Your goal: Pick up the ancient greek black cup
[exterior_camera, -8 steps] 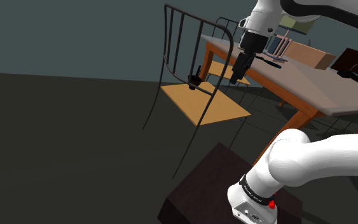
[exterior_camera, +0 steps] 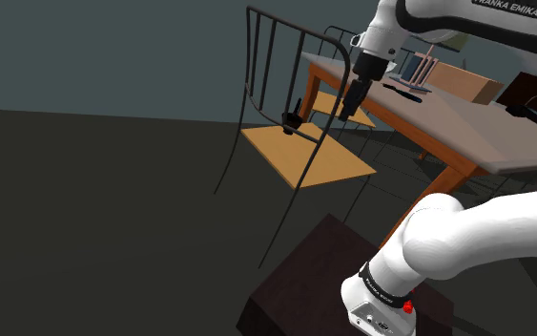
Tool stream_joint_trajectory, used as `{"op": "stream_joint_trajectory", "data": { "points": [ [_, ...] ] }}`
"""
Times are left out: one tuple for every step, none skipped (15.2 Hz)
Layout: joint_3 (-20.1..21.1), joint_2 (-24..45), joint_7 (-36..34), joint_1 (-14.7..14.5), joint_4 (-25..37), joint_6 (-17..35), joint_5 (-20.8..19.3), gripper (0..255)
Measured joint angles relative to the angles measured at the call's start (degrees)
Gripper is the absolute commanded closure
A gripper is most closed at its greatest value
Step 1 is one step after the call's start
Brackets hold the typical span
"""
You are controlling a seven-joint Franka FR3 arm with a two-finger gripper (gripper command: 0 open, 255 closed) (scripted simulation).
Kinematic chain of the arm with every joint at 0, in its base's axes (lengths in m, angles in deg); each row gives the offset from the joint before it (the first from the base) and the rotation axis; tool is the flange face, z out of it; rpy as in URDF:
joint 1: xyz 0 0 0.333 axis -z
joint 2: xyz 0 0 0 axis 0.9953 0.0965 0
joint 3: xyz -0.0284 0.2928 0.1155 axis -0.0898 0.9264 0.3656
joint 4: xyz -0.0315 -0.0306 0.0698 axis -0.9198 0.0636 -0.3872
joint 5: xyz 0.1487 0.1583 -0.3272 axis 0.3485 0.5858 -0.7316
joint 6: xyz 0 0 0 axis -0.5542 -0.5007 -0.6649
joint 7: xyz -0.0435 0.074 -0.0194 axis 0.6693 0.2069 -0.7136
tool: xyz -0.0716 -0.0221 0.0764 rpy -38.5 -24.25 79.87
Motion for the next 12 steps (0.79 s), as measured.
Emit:
{"op": "stream_joint_trajectory", "data": {
  "points": [
    [-1.4,1.7,1.7,0.0,0.8,1.2,-0.3,0],
    [-2.5,3.0,3.2,-0.1,1.0,2.4,-0.6,0],
    [-3.8,4.8,4.8,-0.2,2.0,3.4,-0.7,0],
    [-5.1,6.2,6.6,-0.2,2.5,4.5,-0.8,0],
    [-6.3,7.9,8.2,-0.4,3.1,5.8,-0.8,0],
    [-7.5,9.6,9.9,-0.5,4.1,6.6,-0.7,0],
    [-9.1,11.5,12.0,-0.6,5.3,7.5,-0.6,0],
    [-10.3,13.5,13.7,-0.8,6.5,8.5,-0.3,0],
    [-11.4,15.5,15.4,-1.0,7.8,9.2,0.2,0],
    [-12.7,17.3,17.4,-1.1,9.2,9.6,0.6,0],
    [-13.7,19.7,19.0,-1.5,10.9,10.4,1.5,0],
    [-14.9,21.8,20.8,-1.6,12.2,11.0,2.3,0]
  ]
}}
